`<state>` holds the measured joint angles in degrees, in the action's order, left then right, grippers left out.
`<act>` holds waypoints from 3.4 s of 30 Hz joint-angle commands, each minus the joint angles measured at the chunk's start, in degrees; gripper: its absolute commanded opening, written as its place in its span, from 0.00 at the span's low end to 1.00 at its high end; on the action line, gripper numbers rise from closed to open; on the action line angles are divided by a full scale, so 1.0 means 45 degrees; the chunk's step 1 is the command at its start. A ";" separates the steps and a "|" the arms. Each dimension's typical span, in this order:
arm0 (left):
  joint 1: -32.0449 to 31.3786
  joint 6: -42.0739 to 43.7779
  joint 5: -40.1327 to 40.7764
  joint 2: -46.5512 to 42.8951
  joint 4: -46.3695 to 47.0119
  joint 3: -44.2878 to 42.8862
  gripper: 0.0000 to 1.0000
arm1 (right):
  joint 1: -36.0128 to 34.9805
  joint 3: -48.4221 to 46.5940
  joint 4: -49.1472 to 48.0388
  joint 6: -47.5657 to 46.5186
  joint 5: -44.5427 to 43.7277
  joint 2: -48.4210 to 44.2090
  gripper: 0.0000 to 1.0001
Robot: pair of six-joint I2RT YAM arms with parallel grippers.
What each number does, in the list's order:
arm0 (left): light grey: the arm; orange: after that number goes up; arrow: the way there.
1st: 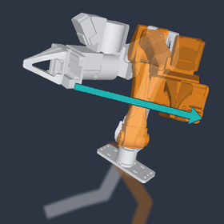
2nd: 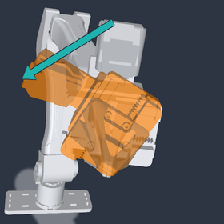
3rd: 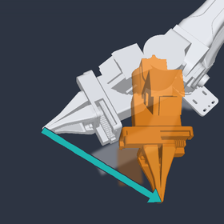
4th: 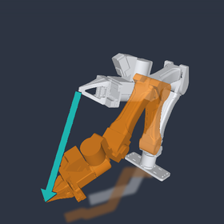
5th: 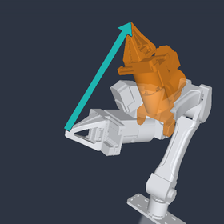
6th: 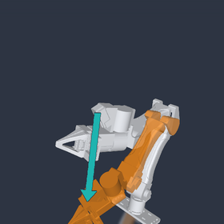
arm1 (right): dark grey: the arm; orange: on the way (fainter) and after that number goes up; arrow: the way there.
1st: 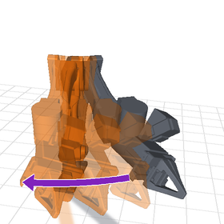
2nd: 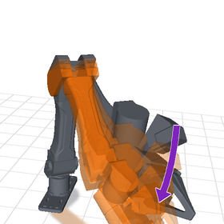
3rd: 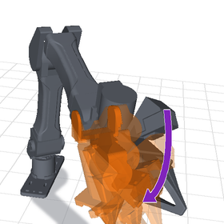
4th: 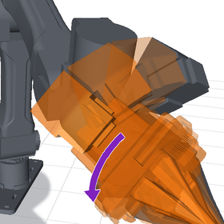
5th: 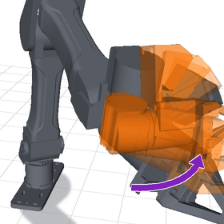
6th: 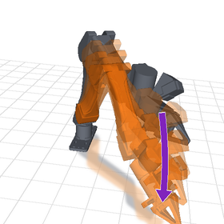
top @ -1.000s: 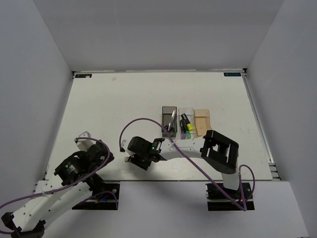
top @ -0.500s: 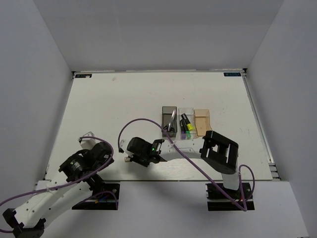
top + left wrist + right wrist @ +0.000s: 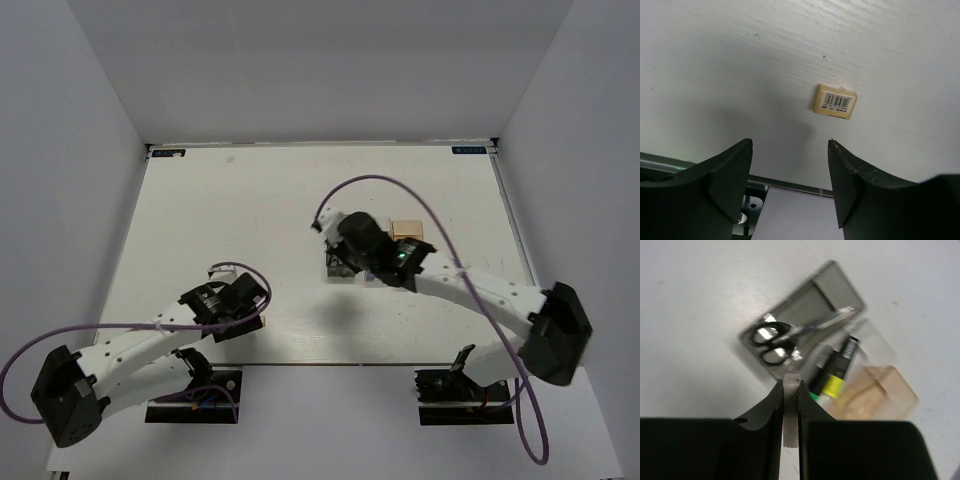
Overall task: Sort the stationery into containers
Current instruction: Place the stationery in the storage box, then pick up the stationery from the center of the board, then place the stationery in the storage box, then reset both arms
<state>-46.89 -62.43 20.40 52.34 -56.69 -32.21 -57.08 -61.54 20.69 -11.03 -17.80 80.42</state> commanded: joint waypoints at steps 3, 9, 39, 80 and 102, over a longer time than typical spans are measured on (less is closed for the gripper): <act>-0.0185 0.1081 -0.0003 0.1571 0.1444 -0.1006 0.76 | 0.1935 0.1250 0.0207 -0.0089 -0.0749 -0.2145 0.00; -0.0204 0.1101 -0.0295 0.2295 0.1873 -0.0910 0.80 | 0.4418 0.2015 -0.0788 0.0047 -0.0322 -0.2171 0.00; 0.1144 0.2076 -0.1526 0.5556 0.2948 -0.1574 0.69 | 0.8309 0.1623 0.0539 0.2682 0.4361 -0.2538 0.55; -0.1259 0.5144 -0.7464 1.7354 0.5937 -1.8976 0.37 | 1.1649 0.5296 -0.0808 0.2372 0.0948 -0.8341 0.33; -0.1123 0.7014 -0.4909 0.9861 0.5841 -1.1639 0.59 | 1.2196 0.5414 -0.0204 0.1904 0.4321 -0.8321 0.90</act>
<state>-52.23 -35.46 -7.99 112.53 -29.63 -90.98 -2.46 -36.93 19.75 -1.30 -5.41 43.00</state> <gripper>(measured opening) 0.331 0.900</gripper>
